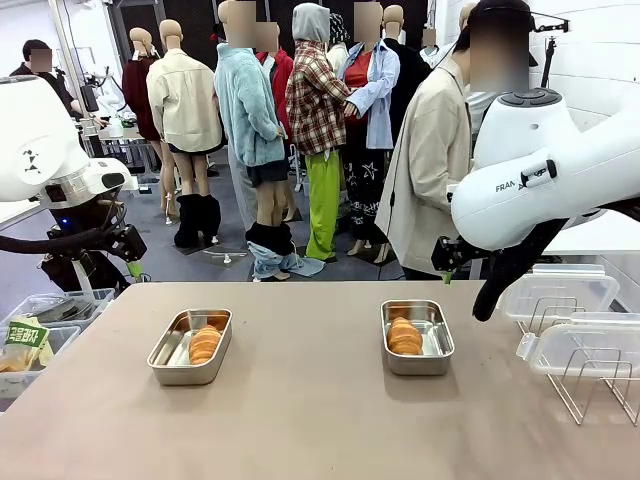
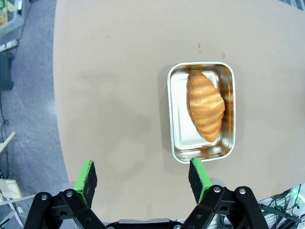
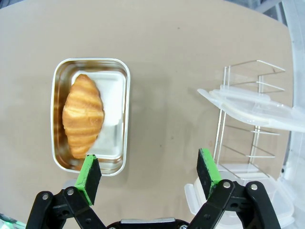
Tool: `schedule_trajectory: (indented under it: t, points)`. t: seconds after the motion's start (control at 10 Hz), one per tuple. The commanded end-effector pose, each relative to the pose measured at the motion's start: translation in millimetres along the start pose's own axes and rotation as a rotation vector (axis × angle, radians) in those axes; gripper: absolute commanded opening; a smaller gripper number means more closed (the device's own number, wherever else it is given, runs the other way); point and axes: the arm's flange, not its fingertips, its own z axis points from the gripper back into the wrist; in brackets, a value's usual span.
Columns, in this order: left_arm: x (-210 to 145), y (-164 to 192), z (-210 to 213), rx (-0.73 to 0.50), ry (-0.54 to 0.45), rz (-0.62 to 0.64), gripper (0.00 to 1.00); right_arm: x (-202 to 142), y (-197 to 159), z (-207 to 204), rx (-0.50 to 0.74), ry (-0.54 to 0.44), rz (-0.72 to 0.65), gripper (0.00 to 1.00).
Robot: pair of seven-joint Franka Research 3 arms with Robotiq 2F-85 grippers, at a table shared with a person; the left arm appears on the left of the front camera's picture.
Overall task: Place the bread in airtight containers.
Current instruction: Pick up one Airtight Container lid and hand it to the human.
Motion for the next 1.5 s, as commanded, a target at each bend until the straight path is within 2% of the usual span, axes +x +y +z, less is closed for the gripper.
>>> schedule_trajectory:
  t: [0.0, 1.4]
  points:
    - [0.3, 1.5, -0.1, 0.008, 0.0, 0.009, 1.0, 1.6, 1.4, -1.9, 0.002, -0.012, -0.012, 1.0]
    - [0.3, 1.5, -0.1, 0.008, 0.0, 0.009, 1.0, 1.6, 1.4, -1.9, 0.002, -0.012, -0.012, 1.0]
